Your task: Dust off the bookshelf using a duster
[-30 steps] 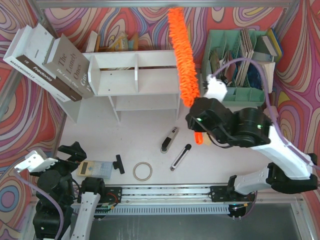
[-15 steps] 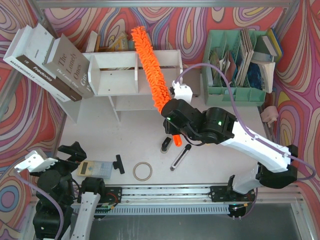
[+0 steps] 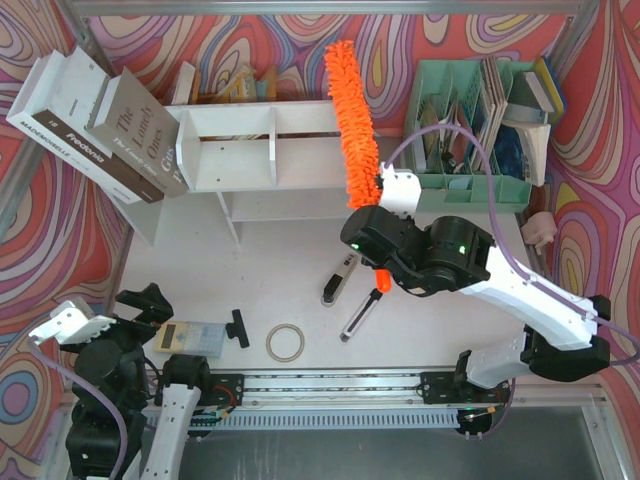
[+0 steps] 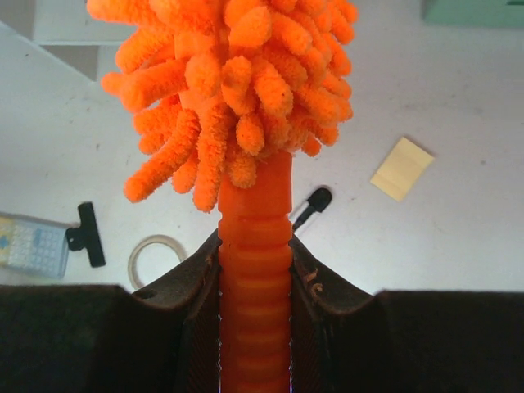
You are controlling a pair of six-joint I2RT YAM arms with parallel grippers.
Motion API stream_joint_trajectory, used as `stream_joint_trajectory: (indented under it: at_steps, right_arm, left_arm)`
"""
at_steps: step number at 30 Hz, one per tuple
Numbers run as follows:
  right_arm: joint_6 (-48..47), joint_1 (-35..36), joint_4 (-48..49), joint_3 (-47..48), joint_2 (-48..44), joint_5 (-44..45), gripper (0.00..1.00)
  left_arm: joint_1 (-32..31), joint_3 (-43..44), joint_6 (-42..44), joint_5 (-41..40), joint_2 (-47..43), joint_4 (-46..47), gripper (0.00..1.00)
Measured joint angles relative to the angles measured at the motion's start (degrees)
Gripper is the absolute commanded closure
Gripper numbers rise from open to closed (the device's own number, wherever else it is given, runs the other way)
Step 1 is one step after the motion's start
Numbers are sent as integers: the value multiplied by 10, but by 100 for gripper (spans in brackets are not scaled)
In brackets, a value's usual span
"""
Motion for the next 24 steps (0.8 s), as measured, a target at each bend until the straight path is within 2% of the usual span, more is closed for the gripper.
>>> stream_joint_trajectory:
  at_steps: [9,13,18,24]
  right_arm:
    - [28,-12,-72,11,-25,58,100]
    - [20,-16,-83,48,-45,75,100]
    - [-38,-16,-33,71,-77,79,100]
    - [-87,-17,63,2,-88,51,100]
  left_arm:
    - [0,0,0,0,0,0,2]
    - [0,0,0,0,0,0,2]
    - [0,0,0,0,0,0,2]
    - [0,0,0,-2,1,0,2]
